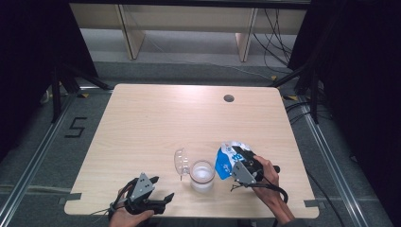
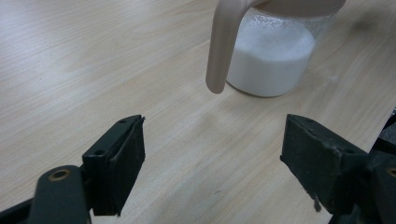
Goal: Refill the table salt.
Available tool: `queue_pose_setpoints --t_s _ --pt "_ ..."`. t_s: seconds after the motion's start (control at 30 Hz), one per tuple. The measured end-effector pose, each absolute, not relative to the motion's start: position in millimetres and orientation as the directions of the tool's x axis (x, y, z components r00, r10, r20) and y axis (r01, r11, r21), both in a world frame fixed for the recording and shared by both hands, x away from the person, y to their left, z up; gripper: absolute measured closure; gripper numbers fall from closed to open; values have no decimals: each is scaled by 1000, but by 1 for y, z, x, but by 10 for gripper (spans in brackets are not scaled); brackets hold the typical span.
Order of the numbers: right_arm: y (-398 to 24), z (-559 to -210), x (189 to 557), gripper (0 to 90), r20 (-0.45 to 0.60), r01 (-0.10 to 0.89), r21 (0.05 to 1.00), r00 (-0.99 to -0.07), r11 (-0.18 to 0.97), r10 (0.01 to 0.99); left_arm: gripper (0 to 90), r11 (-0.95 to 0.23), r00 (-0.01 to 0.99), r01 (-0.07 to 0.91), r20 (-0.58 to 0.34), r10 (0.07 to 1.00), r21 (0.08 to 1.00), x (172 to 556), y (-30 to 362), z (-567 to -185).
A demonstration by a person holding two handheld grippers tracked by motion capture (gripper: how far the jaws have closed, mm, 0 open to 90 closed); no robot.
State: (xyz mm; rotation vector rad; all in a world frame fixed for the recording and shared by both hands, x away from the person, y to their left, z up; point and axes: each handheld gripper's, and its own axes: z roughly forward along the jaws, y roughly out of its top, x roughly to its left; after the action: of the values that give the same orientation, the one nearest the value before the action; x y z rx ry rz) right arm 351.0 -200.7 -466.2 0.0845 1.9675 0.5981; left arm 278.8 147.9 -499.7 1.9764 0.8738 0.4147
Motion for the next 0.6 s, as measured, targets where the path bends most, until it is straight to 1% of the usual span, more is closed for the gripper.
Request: queue_pose_setpoints --t_s 0.07,0.1,0.17,0.27,0.33,0.4,0.47,0.6 --pt "-202 -467 350 879 -790 -154 494 -491 856 367 211 -337 690 418 -53 722 844 279 148 -500" --pt "-203 -467 352 880 -787 -156 503 -490 850 376 211 -337 690 417 -53 722 844 279 148 -499" --pt "-207 -465 355 882 -790 -165 493 -496 854 360 211 -341 690 416 -48 722 843 278 148 -499" --pt "-211 -466 358 884 -775 -152 514 -505 844 380 211 -338 690 416 -51 722 844 279 148 -499" --pt "-214 -466 361 885 -750 -135 549 -516 825 414 211 -343 691 415 -46 721 843 278 148 -499" --pt "-218 -468 361 886 -698 -86 600 -541 795 469 211 -336 692 416 -54 720 845 279 148 -500" --pt "-220 -469 363 888 -663 -52 626 -561 778 496 211 -335 691 416 -55 720 845 279 148 -500" --pt "-227 -469 366 891 -646 -41 648 -559 760 520 211 -339 690 416 -50 722 844 279 148 -500"
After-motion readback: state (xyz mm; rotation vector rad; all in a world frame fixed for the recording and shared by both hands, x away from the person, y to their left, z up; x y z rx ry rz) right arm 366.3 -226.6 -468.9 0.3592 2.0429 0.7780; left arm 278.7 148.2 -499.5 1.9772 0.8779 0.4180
